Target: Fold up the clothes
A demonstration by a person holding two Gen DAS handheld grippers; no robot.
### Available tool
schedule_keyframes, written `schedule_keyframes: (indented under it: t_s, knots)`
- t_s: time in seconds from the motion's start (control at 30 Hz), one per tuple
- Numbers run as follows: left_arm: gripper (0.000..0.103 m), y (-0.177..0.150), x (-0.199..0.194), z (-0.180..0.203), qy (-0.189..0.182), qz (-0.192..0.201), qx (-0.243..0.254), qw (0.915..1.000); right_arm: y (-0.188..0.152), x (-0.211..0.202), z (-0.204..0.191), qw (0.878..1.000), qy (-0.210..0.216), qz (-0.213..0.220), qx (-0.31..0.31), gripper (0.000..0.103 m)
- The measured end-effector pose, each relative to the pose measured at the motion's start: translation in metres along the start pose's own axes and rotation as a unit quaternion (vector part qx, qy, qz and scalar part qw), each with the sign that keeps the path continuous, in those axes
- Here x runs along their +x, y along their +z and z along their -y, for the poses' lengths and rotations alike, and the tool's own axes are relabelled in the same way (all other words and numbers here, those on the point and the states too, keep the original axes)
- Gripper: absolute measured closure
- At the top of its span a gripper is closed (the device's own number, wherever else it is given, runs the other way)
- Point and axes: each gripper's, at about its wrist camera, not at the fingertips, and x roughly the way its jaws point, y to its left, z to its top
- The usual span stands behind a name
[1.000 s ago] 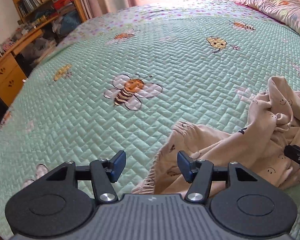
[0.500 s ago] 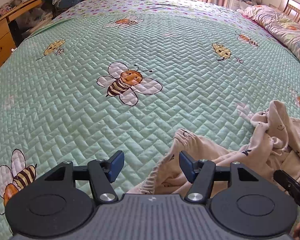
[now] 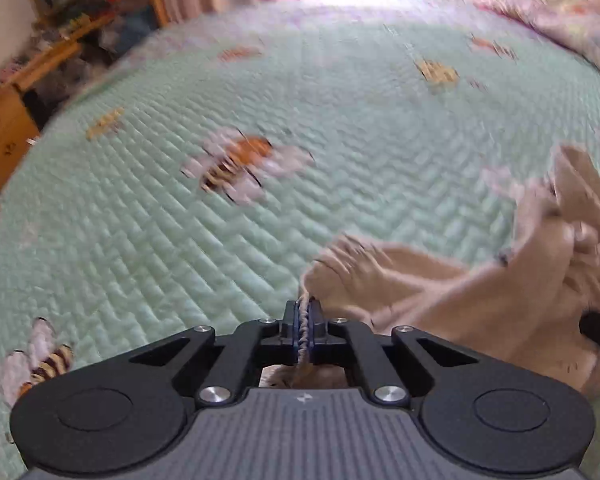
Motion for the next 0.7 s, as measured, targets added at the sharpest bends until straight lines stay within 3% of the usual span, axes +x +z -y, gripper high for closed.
schedule_keyframes:
  t_s: [0.13, 0.27, 0.47, 0.5, 0.63, 0.7]
  knots:
    - [0.099, 0.030, -0.041, -0.016, 0.042, 0.089, -0.040, 0.9943, 0.001, -0.007, 0.003, 1.000, 0.016, 0.015, 0.008, 0.044]
    - [0.099, 0.064, -0.062, -0.029, 0.091, 0.134, -0.053, 0.9853, 0.002, -0.016, 0.003, 0.997, 0.068, 0.039, 0.027, 0.044]
    - [0.099, 0.103, -0.074, -0.062, 0.212, 0.187, -0.085, 0.9554, 0.003, -0.028, -0.006, 0.992, 0.108, 0.071, 0.009, 0.044]
    - [0.099, 0.106, -0.071, -0.070, 0.233, 0.183, -0.096, 0.9502, 0.003, -0.028, -0.006, 0.992, 0.109, 0.070, 0.007, 0.044]
    - [0.098, 0.094, -0.026, -0.108, 0.314, 0.089, -0.121, 0.9375, 0.004, -0.027, -0.003, 0.992, 0.112, 0.064, 0.006, 0.044]
    - [0.098, 0.072, -0.003, -0.124, 0.275, 0.017, -0.133, 0.9520, 0.004, -0.027, -0.002, 0.992, 0.111, 0.063, 0.003, 0.044]
